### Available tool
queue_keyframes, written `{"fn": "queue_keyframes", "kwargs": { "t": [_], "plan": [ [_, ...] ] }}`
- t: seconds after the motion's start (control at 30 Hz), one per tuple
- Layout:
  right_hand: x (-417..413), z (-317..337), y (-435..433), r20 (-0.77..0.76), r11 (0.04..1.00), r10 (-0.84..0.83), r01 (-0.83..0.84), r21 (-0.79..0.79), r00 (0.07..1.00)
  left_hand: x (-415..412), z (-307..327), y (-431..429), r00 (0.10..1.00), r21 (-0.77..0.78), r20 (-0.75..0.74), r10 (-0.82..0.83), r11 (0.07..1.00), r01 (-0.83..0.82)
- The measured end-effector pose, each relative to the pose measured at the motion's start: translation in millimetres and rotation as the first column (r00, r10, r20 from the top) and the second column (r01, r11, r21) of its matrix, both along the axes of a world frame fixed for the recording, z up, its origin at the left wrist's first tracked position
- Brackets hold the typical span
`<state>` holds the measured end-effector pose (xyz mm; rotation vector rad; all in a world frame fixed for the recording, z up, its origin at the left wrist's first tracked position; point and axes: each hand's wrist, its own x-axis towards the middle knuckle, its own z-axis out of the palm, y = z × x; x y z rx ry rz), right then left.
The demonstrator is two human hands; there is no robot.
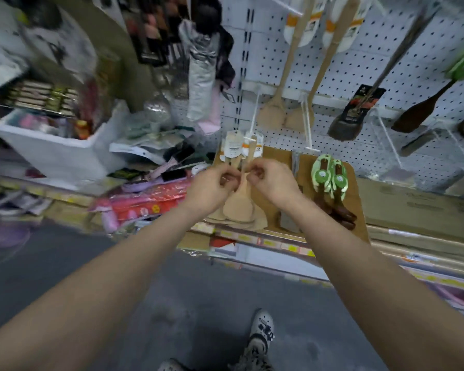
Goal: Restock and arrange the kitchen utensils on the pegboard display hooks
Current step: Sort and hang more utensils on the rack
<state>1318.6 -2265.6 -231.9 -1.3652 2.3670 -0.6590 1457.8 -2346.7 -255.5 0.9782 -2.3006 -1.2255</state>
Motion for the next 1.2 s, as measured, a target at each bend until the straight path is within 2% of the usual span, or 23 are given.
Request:
{"fn": "queue_keyframes", "kwargs": {
  "t": [0.13,0.27,0.5,0.83,1.2],
  "plan": [
    [90,44,-53,-0.107,0.974,0.184,-0.196,-0.114,0.977,107,42,-38,0.985,-0.099,-0.076,0.156,0.982,-0.163],
    [185,84,-109,-0.185,0.910,0.334,-0.368,-0.193,0.924,211,86,-73,0.939,-0.197,-0.129,0.318,0.920,-0.339],
    [314,132,-190,-0.210,0.788,0.494,-0.537,-0.301,0.844,350,131,-119,0.832,-0.212,-0.212,0.513,0.807,-0.551],
    [423,145,-327,-0.306,0.622,0.660,-0.728,-0.288,0.686,460,146,-216,0.705,-0.279,-0.190,0.683,0.651,-0.706],
    [495,151,-504,-0.256,0.552,0.735,-0.774,-0.312,0.628,530,163,-367,0.598,-0.327,-0.129,0.791,0.536,-0.779]
  ]
}}
